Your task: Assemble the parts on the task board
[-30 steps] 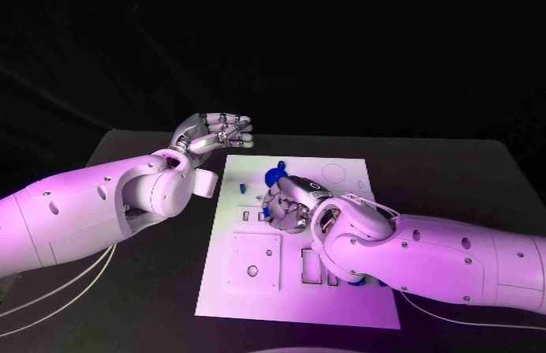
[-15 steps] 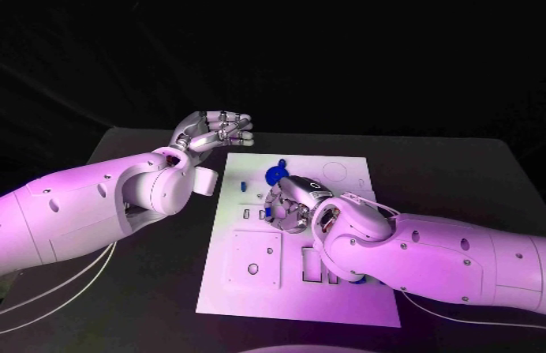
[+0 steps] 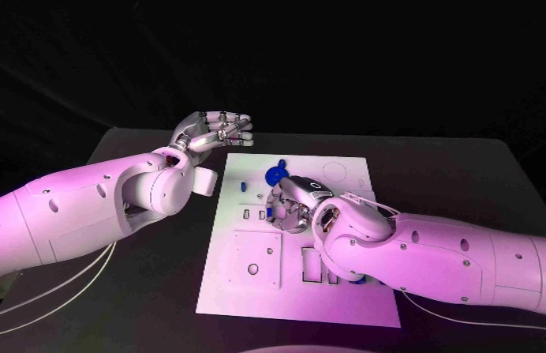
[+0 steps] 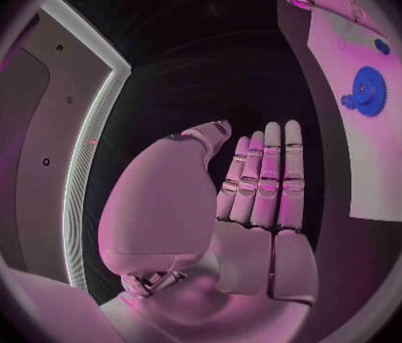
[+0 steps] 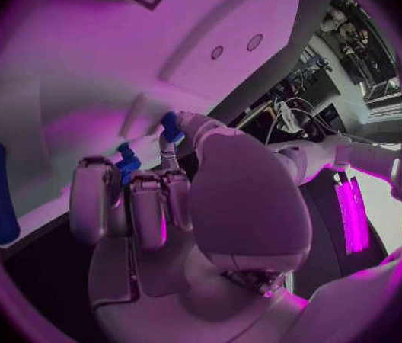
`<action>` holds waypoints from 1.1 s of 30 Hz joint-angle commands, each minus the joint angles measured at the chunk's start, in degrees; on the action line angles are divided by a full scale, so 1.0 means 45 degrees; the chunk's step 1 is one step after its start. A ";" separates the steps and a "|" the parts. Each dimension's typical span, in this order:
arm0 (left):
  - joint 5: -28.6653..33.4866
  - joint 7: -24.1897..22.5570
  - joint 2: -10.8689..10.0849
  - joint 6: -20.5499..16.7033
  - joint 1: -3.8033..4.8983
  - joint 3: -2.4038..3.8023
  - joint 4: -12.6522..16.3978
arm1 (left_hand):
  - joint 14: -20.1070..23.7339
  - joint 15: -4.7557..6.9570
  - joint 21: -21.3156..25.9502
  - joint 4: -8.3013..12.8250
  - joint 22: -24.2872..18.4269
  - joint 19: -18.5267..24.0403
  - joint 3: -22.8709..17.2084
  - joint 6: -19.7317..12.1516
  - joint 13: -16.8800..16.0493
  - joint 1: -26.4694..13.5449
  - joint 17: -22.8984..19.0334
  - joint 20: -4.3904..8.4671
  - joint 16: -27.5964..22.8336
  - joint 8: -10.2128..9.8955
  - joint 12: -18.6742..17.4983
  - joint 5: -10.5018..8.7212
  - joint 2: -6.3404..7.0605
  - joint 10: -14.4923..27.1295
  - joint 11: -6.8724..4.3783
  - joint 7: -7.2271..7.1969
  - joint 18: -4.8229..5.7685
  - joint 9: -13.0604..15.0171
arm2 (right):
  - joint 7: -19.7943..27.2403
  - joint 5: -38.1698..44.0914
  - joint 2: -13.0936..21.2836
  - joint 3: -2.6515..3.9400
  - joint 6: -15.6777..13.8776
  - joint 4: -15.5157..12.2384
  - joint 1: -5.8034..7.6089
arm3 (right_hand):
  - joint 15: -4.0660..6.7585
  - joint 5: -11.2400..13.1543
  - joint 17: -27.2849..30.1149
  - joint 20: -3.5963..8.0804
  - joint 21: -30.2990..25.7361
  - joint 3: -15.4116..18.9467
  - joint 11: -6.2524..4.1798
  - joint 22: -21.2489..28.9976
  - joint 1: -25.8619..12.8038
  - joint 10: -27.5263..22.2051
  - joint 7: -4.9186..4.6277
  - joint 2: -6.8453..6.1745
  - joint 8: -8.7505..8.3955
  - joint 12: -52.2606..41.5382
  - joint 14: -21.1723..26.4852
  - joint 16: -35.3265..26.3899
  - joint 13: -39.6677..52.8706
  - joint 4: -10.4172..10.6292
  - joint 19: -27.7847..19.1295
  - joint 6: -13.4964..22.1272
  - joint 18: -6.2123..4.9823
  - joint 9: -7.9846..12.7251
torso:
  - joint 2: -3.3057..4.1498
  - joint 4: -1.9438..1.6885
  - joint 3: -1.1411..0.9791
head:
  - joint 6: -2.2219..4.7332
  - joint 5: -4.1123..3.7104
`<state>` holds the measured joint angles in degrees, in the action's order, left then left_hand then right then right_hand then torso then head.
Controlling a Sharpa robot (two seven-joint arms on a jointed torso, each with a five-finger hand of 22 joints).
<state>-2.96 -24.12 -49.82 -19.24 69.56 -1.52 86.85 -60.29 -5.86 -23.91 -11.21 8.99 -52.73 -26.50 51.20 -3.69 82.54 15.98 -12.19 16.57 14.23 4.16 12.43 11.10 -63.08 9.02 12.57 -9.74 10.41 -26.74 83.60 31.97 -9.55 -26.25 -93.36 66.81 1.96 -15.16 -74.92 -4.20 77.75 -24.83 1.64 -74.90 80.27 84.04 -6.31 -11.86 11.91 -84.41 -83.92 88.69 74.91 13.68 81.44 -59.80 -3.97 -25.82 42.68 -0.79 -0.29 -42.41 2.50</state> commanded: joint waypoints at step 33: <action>0.0024 -0.0004 -0.0008 0.0280 0.0008 0.0009 0.0012 | -0.0017 -0.0108 -0.0057 0.0074 -0.0027 0.0079 0.0003 -0.0044 -0.0018 -0.0148 0.0028 -0.0008 -0.0080 -0.0026 -0.0089 -0.0081 -0.0042 -0.0040 0.0037 -0.0017 -0.0142 0.0019 | 0.0110 0.0161 -0.0014 -0.0010 0.0118 0.0030 -0.0016 | -0.0271 -0.0031 -0.1920 -0.0272 -0.0470 0.1872 0.0367 -0.0884 -0.0963 0.0237 -0.0357 -0.0659 -0.0630 0.0425 -0.1060 -0.0054 0.1757 0.0569 -0.0168 0.1156 0.0034 0.0022 | 0.0009 0.0010 0.0000 | 0.0047 0.0017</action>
<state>-2.96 -23.87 -49.92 -19.01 69.56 -1.52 86.80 -60.29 -5.86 -23.91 -11.22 8.96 -52.73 -26.50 51.20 -3.69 82.31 16.06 -12.19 16.57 14.23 4.16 12.43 10.86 -63.08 9.02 12.57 -9.75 10.45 -26.71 83.88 31.92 -9.58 -26.11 -93.14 66.79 1.21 -15.21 -74.90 -4.93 75.76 -16.83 2.90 -74.93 76.06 84.05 -7.91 -14.99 9.22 -82.70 -84.02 88.69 74.94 16.13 80.72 -54.89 -3.96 -25.79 42.68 -0.76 -0.29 -42.20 2.57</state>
